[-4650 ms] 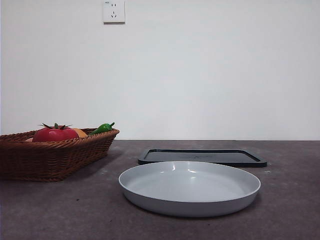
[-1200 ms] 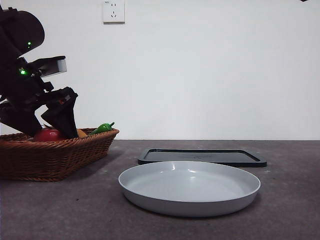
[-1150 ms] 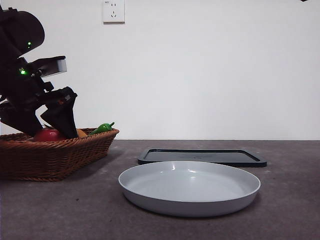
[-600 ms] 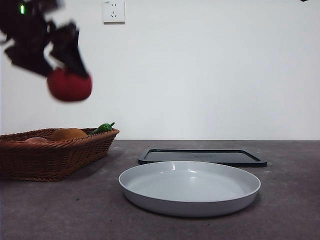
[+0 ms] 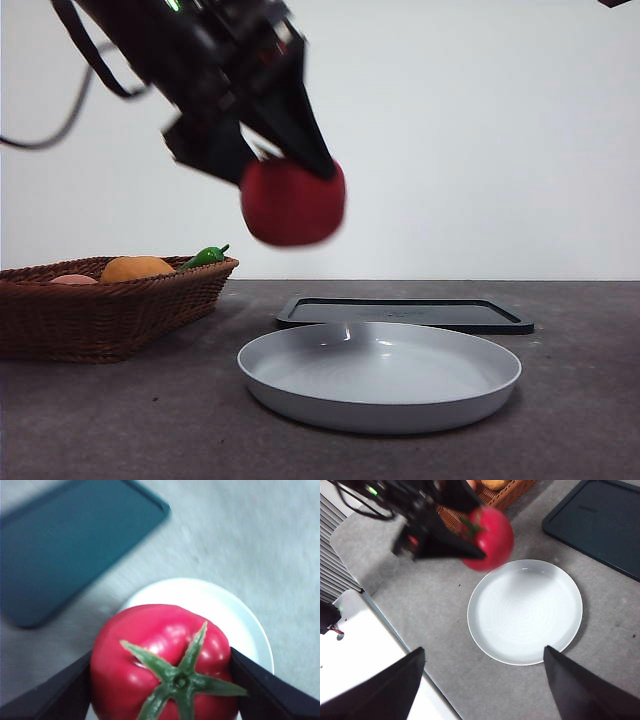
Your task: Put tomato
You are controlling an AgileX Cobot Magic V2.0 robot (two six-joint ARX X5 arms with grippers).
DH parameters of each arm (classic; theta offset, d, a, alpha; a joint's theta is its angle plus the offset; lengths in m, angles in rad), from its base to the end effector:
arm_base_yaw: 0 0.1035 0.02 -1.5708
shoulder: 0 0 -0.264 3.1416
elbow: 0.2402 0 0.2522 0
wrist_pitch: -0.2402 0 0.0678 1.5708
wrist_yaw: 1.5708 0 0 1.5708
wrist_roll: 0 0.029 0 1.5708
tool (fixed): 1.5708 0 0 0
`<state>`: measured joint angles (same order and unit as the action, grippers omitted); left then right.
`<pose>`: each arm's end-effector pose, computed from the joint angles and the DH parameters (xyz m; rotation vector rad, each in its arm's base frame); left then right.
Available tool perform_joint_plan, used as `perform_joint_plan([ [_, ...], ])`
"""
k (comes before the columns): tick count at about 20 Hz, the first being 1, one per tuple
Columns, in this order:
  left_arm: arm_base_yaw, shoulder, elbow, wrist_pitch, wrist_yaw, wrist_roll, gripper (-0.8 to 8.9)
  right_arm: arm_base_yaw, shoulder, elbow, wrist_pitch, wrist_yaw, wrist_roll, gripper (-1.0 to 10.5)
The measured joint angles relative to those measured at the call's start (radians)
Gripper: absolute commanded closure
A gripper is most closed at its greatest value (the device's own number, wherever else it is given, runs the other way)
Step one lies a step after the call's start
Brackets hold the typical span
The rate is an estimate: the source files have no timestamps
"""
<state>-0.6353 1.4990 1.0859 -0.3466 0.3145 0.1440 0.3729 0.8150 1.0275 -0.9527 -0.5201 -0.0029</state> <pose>0.2512 -0.1963 0.2577 0.2523 0.7124 -0.9581 0.1199 0.0624 0.3432 0.0536 0.7611 0.8519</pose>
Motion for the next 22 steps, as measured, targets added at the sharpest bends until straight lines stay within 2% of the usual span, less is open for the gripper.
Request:
perform_joint_plan([
  [9, -0.090, 0.191, 0.000, 0.164, 0.000, 0.000, 5.38, 0.000, 0.000, 0.000, 0.000, 0.000, 0.000, 5.7],
  [22, -0.109, 0.274, 0.000, 0.178, -0.001, 0.017, 5.19, 0.000, 0.000, 0.000, 0.000, 0.000, 0.000, 5.7],
])
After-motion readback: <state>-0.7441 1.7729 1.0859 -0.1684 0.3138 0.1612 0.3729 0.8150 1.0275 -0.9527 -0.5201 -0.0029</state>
